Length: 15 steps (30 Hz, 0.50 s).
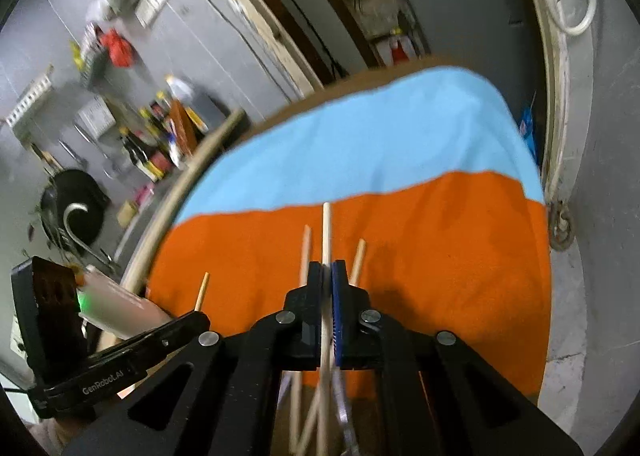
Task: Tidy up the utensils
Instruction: 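Grasp a wooden chopstick with the right tool while the left tool grasps another chopstick, then lift both held chopsticks and carry them toward the white basket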
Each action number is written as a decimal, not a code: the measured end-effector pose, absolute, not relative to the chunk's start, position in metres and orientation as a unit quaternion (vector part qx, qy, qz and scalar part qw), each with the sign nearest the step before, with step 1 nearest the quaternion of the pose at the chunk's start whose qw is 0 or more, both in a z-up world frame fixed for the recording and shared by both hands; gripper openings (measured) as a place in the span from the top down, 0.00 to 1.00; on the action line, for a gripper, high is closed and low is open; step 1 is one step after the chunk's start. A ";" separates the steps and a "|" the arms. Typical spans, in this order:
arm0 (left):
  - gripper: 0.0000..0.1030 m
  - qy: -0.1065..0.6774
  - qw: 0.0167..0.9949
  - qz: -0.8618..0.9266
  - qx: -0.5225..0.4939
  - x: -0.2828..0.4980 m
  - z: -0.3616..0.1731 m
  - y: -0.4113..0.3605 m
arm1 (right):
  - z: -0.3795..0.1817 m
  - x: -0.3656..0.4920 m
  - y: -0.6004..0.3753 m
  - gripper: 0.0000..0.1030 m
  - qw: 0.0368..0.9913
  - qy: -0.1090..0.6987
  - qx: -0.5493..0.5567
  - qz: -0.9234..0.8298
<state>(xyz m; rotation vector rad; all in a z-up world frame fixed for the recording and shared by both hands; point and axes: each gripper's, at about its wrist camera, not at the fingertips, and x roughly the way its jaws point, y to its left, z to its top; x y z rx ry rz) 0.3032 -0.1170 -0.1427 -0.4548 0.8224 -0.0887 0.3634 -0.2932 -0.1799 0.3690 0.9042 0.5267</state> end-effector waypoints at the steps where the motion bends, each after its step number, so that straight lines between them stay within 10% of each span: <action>1: 0.95 0.385 0.896 -0.046 -0.217 0.300 -0.135 -0.116 | -0.172 0.357 -0.294 0.96 0.855 0.416 0.181 0.251; 15: 0.95 0.253 0.944 -0.091 -0.191 0.252 -0.043 -0.081 | -0.058 0.295 -0.296 0.96 0.921 0.276 0.156 0.227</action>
